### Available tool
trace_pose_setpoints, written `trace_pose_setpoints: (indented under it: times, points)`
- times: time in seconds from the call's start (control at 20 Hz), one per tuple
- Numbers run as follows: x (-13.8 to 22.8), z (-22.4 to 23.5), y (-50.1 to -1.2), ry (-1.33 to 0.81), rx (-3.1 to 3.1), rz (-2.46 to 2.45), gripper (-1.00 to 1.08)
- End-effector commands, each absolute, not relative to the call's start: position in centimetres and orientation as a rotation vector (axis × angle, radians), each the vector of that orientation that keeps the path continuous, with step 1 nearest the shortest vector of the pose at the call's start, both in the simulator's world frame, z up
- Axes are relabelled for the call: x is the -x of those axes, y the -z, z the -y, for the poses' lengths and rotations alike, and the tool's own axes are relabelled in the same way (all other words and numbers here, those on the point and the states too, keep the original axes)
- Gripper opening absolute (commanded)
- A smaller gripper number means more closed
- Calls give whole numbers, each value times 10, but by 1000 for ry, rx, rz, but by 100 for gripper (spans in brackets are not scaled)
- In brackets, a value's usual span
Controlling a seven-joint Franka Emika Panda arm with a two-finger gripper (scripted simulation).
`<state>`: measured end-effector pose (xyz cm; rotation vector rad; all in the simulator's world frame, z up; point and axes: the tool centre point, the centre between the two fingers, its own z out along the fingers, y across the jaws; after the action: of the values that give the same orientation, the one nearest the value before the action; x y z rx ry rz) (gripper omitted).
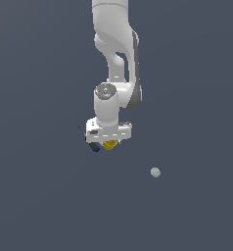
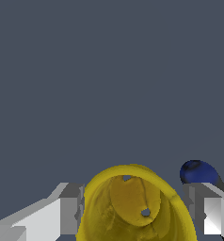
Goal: Pick up a designated object from a clutter of objects.
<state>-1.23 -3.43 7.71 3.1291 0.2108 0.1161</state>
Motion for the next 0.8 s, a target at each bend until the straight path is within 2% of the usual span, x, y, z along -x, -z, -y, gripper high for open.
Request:
trace_pose_setpoints:
  times: [0.0,0.35,0.4,0.75]
  points:
    - [40,47,-47,0,-3137,-175,-100]
    - [40,47,-47,0,-3137,-175,-100]
    - [12,39,-78,-121,-3126,-201,-100]
    - [12,34,-91,-116,-3127,-200,-100]
